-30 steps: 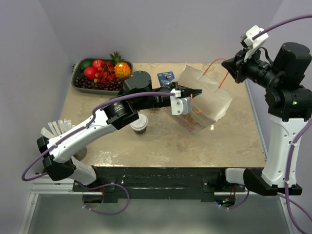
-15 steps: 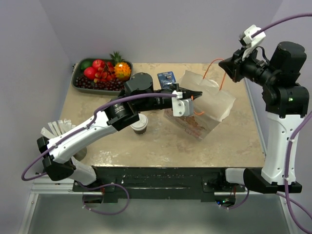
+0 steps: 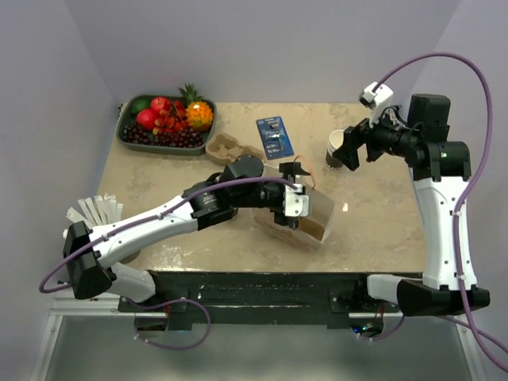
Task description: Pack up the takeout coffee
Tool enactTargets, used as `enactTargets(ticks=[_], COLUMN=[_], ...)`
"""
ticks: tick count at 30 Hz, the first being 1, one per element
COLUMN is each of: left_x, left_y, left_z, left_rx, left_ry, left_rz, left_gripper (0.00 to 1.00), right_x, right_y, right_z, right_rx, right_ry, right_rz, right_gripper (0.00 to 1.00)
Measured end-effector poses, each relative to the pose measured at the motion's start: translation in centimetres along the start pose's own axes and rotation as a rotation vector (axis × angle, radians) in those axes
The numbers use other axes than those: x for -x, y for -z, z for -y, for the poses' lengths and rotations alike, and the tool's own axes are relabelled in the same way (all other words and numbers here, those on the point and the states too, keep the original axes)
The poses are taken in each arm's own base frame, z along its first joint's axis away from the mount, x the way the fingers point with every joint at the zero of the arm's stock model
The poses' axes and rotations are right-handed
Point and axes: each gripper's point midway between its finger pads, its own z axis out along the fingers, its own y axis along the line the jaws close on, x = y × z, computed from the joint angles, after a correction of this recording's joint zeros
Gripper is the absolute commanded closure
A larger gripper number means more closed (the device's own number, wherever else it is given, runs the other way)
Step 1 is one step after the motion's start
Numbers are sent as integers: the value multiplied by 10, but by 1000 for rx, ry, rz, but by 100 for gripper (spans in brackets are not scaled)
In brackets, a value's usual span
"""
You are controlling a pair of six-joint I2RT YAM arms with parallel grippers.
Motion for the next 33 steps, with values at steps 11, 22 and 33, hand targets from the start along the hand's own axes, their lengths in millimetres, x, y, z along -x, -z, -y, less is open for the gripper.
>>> enactTargets(ticks=[11,22,33], left_x=[44,39,61], left_y=[31,24,26], left_z=[-9,-9,-24], left_rx=[-3,-26,-37], left_ry=[-61,-77,-95], left_rz=[90,64,71], left_gripper=[1,49,100], right_x=[6,3,34], right_y=[22,-22,-28], right_z=[-49,-31,-27], right_rx=[155,227,265], right_ry=[47,-81,-117], right_rz=[114,85,134], right_gripper=[1,37,100])
